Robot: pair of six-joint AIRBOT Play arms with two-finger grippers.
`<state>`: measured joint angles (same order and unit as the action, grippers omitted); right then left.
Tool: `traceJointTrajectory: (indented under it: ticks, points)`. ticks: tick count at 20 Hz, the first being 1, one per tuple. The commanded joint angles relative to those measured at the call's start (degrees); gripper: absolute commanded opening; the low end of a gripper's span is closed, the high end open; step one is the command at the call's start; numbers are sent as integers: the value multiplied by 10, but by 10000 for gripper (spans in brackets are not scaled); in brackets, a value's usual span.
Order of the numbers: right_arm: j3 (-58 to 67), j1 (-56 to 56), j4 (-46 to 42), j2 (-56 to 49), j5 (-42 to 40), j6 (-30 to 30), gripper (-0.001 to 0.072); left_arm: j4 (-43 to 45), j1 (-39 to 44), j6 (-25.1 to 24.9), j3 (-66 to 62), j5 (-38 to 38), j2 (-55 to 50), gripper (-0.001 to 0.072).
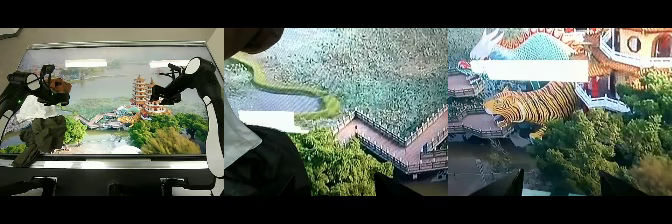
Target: Fold the shirts.
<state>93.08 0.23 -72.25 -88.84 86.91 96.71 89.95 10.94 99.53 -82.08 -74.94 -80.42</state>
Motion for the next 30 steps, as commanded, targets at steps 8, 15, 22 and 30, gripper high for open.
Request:
traceJointTrajectory:
  ticks: [8,15,22,30]
  points:
    - [0,0,0,0,0,0,554,0,0,0,0,0,0,595]
    - [0,0,-1,0,0,0,554,-1,0,3,0,1,0,595]
    - [0,0,1,0,-67,0,542,-1,3,17,0,80,-3,595]
    - [0,0,-30,-3,-238,-12,606,0,-110,42,-268,87,-230,686]
